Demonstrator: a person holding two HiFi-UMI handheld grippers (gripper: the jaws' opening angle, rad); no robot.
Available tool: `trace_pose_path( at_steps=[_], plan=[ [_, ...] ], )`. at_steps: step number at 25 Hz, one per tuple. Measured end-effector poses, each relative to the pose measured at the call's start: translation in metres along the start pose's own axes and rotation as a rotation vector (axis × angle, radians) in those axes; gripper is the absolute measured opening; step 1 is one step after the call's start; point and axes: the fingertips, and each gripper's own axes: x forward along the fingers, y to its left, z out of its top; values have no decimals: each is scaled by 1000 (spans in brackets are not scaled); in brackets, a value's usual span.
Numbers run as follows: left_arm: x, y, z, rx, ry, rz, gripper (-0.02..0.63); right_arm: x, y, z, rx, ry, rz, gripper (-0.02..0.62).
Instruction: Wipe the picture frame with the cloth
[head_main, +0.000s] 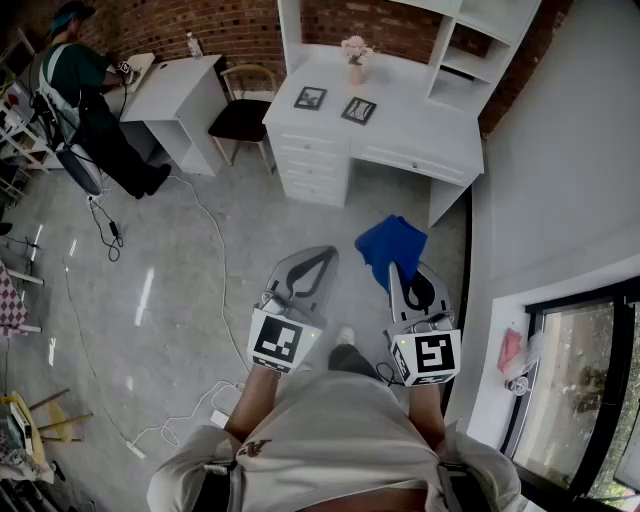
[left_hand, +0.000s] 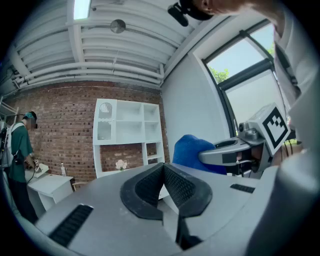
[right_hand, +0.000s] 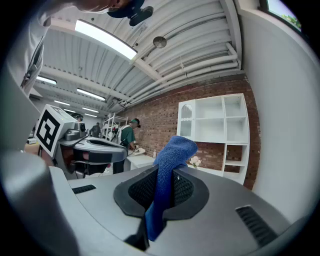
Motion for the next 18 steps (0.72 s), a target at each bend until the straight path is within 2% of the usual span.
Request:
trace_pose_path(
  at_steps=[8,18],
  plan=[
    [59,0,1,4,21,33,2,29,-56,-4,41,-31,31,26],
    [92,13,0,15,34,64,2,59,-81,-8,54,-42,56,26]
  ],
)
